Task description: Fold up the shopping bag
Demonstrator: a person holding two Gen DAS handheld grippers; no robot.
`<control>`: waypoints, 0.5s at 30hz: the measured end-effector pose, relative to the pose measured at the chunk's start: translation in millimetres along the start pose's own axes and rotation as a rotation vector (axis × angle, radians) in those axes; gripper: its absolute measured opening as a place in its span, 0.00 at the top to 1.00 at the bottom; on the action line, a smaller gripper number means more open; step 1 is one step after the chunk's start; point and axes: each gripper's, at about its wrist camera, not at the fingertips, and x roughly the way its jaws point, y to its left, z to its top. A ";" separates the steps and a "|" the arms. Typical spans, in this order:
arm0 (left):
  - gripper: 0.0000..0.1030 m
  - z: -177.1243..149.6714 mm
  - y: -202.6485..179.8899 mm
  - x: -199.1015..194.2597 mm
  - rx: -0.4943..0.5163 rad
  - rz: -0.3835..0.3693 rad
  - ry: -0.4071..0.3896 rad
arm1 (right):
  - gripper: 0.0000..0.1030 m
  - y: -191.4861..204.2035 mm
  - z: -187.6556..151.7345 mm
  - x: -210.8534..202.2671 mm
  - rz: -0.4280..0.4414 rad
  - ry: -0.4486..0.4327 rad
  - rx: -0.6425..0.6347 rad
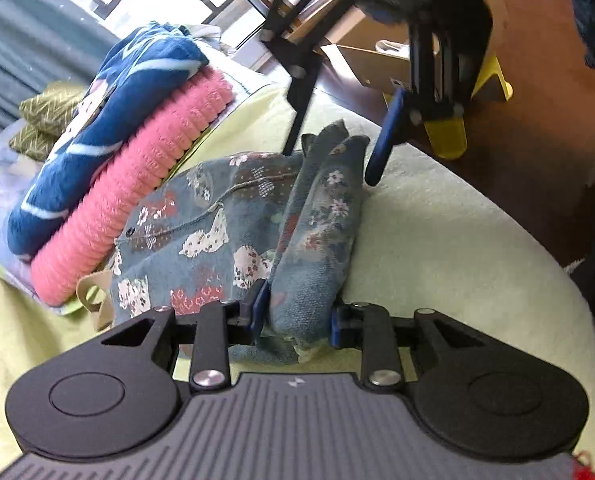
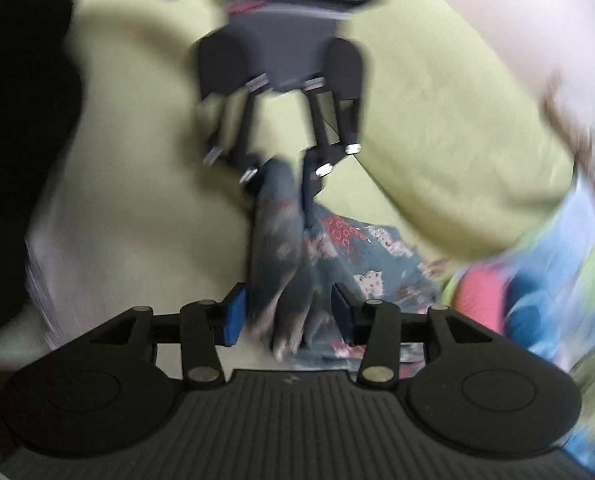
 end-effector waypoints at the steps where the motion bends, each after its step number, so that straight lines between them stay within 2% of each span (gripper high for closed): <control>1: 0.67 0.4 0.8 0.4 -0.019 -0.002 -0.002 | 0.64 5.6 -4.6 3.1 -0.026 -0.008 -0.034; 4: 0.67 -1.0 7.7 -1.2 -0.100 -0.022 -0.001 | 0.69 -3.7 -11.1 16.9 -0.007 -0.046 0.048; 5: 0.67 -1.2 10.5 -2.1 -0.128 -0.030 0.001 | 0.70 -13.3 -11.1 22.3 0.034 -0.040 0.127; 9: 0.67 1.3 22.8 -4.1 -0.242 -0.075 0.016 | 0.74 -62.3 -19.5 28.7 0.247 0.017 0.578; 15: 0.67 10.0 21.8 -20.6 -0.398 -0.224 0.014 | 0.74 -94.0 -36.5 25.0 0.508 0.088 0.956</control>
